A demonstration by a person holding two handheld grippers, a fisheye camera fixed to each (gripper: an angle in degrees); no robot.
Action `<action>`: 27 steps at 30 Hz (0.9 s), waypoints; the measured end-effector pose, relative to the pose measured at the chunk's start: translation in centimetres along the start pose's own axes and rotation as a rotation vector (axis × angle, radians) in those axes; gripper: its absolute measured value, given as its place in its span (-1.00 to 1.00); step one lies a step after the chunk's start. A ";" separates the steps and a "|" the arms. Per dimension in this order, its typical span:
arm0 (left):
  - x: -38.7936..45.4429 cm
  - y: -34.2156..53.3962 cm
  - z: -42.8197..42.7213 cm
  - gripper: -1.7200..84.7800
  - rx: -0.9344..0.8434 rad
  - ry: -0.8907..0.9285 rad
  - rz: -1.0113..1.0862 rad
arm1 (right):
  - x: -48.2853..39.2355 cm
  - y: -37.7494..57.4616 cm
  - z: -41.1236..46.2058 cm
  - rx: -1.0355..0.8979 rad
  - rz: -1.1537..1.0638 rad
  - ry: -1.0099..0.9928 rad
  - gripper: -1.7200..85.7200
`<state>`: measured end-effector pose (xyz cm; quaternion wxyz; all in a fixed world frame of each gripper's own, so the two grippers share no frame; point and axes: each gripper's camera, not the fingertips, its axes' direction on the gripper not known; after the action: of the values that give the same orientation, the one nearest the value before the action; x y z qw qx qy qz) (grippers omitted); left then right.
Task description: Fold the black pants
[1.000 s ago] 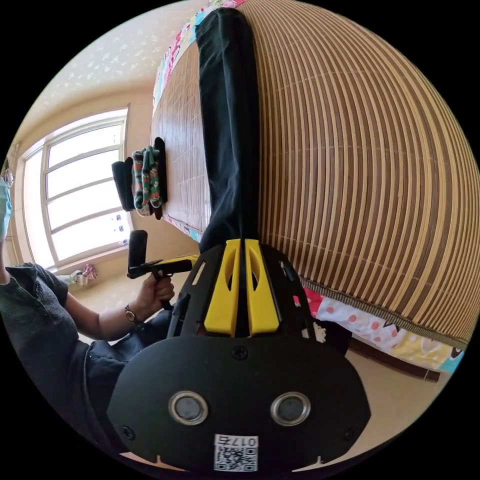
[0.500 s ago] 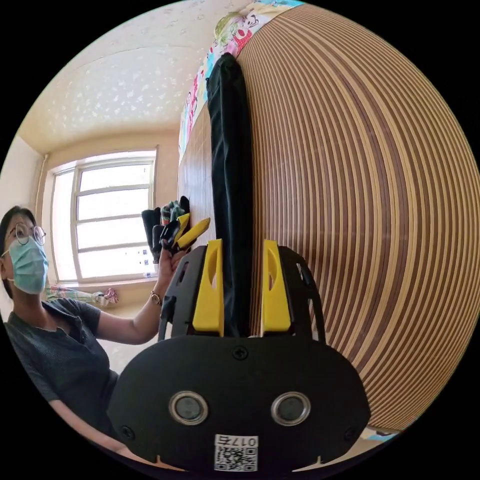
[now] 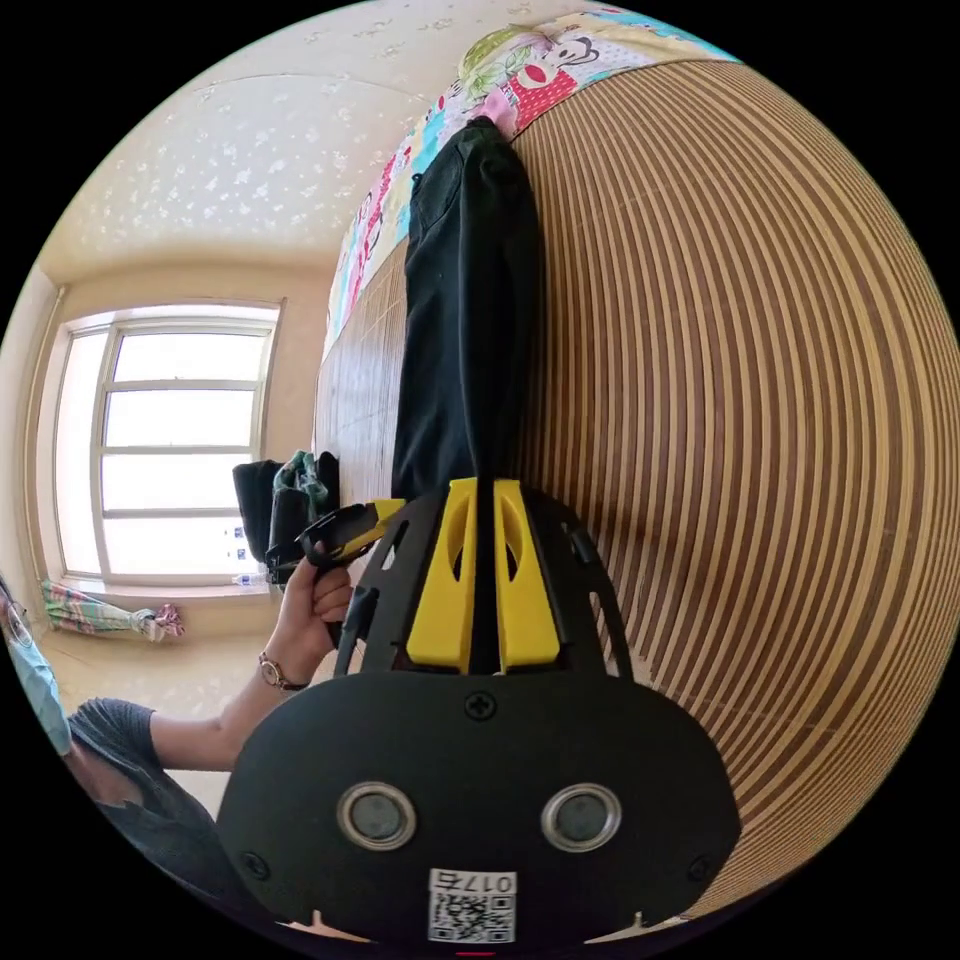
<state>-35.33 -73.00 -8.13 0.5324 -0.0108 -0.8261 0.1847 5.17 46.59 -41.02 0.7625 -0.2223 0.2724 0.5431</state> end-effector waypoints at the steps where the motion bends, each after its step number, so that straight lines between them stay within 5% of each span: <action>1: 0.2 0.9 -1.0 -0.94 0.006 0.090 0.040 | -0.5 1.5 -0.8 0.028 -0.025 -0.032 -0.86; 5: 2.4 4.9 -4.9 -0.96 0.014 0.322 0.179 | -2.2 7.8 -5.3 0.147 -0.088 -0.402 -0.88; 11: 11.6 14.0 -12.4 -0.97 -0.002 0.511 0.394 | -11.2 17.0 -11.2 0.207 -0.264 -0.681 -0.89; 22: 36.9 27.0 -27.8 -0.95 0.095 0.533 0.909 | -33.2 25.7 -24.5 0.257 -0.694 -0.669 -0.90; 27: 41.7 26.9 -30.0 -0.95 0.188 0.496 0.914 | -37.8 25.4 -26.2 0.330 -0.789 -0.586 -0.90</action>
<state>-31.70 -30.15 30.80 0.5756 -0.3654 -0.5662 0.4632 -33.43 11.17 -36.98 0.9784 -0.0236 0.0249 0.2036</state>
